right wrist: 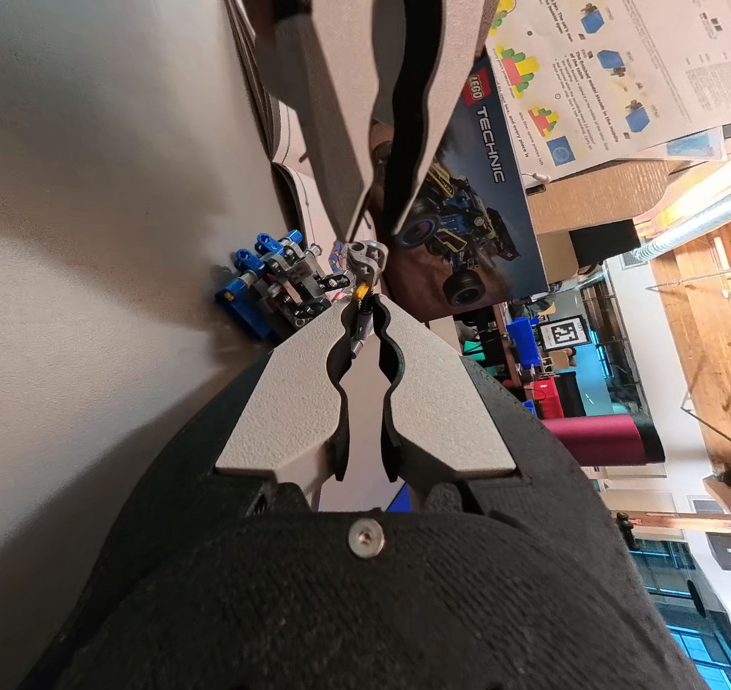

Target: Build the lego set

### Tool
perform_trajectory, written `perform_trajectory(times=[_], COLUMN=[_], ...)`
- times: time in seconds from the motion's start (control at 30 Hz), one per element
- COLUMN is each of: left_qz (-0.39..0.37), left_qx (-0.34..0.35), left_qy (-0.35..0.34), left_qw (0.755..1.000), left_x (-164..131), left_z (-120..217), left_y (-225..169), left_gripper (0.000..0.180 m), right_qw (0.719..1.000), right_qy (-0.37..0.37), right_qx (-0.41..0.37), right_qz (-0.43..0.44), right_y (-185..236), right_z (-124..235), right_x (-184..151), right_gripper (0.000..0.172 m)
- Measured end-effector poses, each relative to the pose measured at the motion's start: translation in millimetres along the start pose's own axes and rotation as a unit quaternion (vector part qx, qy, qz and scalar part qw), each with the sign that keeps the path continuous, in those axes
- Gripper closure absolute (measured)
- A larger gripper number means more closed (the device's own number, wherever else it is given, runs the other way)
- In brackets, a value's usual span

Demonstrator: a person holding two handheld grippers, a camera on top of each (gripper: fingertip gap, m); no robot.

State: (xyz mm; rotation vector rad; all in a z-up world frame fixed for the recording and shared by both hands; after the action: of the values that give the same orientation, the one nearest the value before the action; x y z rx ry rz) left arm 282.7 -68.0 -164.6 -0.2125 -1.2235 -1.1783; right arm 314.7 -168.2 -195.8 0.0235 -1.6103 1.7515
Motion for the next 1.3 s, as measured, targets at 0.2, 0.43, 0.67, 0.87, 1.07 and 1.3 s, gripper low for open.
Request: perform_trajectory(times=[0.2, 0.43, 0.67, 0.87, 1.07, 1.3], left_qz=[0.064, 0.082, 0.09, 0.1, 0.161, 0.195], left_qx=[0.014, 0.01, 0.05, 0.063, 0.045, 0.069], left_qy=[0.01, 0.046, 0.074, 0.055, 0.021, -0.045], left_qw=[0.998, 0.996, 0.992, 0.992, 0.986, 0.977], left_x=[1.9, 1.1, -3.5, -5.0, -9.6, -16.6], left_z=[-3.8, -7.9, -11.2, -12.5, -13.2, -10.4], left_y=[2.7, -7.4, -8.0, -8.0, -5.5, 1.9], left_gripper=[0.157, 0.157, 0.162, 0.169, 0.171, 0.172], right_qw=[1.0, 1.0, 1.0, 1.0, 1.0, 0.989], right_qy=[0.004, 0.01, 0.006, 0.012, 0.001, -0.01], right_qx=[-0.006, -0.006, 0.001, 0.007, 0.02, 0.064], right_qz=[0.02, 0.018, 0.003, 0.006, -0.024, -0.136], right_y=[0.2, 0.3, 0.8, 2.3, 0.3, -9.2], right_z=[-0.6, -1.2, -1.6, -2.5, 0.7, 9.3], right_x=[-0.1, -1.0, -0.3, -1.7, -3.7, 0.8], right_gripper=[0.167, 0.167, 0.168, 0.168, 0.168, 0.172])
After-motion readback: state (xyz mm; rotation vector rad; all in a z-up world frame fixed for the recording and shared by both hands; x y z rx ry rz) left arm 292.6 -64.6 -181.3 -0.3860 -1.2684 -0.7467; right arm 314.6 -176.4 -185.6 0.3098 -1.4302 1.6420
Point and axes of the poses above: each gripper's, where its closed fingertips meet, z back along the fingers, x out of its top, y = z × x across the jaws, the point moved 7 cm from there along z, back along the fingers, and after that the axes turned 7 degrees about -y, right-handed, at the moved point
